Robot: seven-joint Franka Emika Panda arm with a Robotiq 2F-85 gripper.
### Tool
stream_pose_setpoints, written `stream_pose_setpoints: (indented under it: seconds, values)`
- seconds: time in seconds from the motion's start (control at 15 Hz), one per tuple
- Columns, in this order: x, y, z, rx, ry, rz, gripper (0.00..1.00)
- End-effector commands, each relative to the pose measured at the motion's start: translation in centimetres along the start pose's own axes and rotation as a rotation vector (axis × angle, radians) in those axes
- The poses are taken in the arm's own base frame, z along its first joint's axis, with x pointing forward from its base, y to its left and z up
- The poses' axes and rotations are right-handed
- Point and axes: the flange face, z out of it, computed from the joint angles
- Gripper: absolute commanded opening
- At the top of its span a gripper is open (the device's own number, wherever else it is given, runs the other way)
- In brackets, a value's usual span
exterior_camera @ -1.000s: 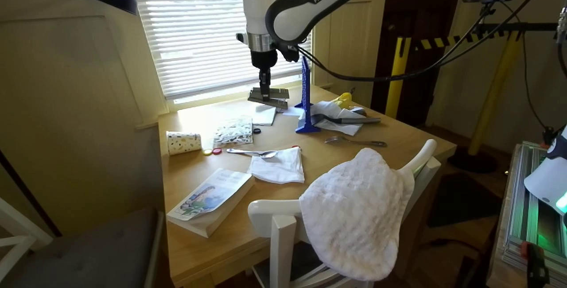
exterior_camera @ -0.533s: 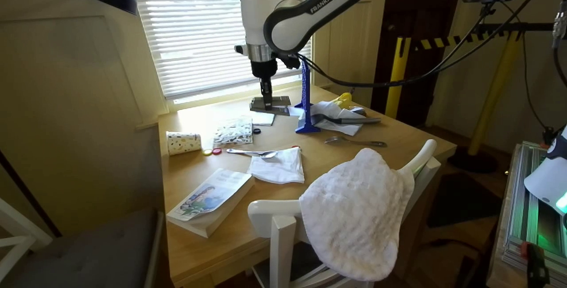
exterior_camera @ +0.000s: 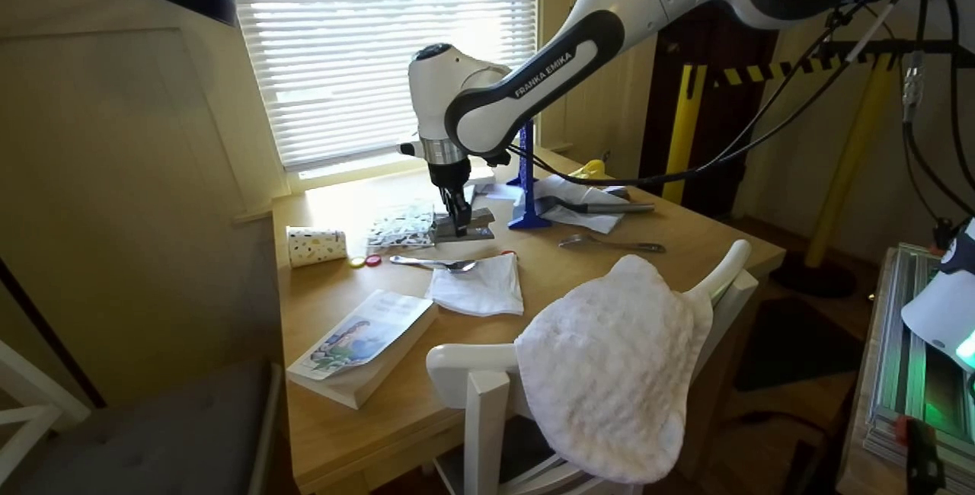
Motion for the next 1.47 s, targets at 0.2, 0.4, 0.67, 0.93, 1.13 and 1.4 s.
stream_pose_setpoints:
  seconds: [0.2, 0.4, 0.67, 0.93, 1.13, 1.4]
  values:
    - [-0.4, 0.0, 0.8, 0.145, -0.131, -0.035, 0.11]
    - [-1.3, 0.1, 0.5, 0.205, -0.203, -0.028, 0.52]
    - [-1.6, 0.4, -0.3, 0.224, -0.253, -0.025, 0.83]
    - [-0.7, 1.1, -2.0, 0.188, -0.203, 0.065, 1.00]
    - [-0.5, 1.5, -3.9, 0.159, -0.196, 0.246, 1.00]
    - [0.3, 1.7, -5.5, 0.107, -0.201, 0.401, 1.00]
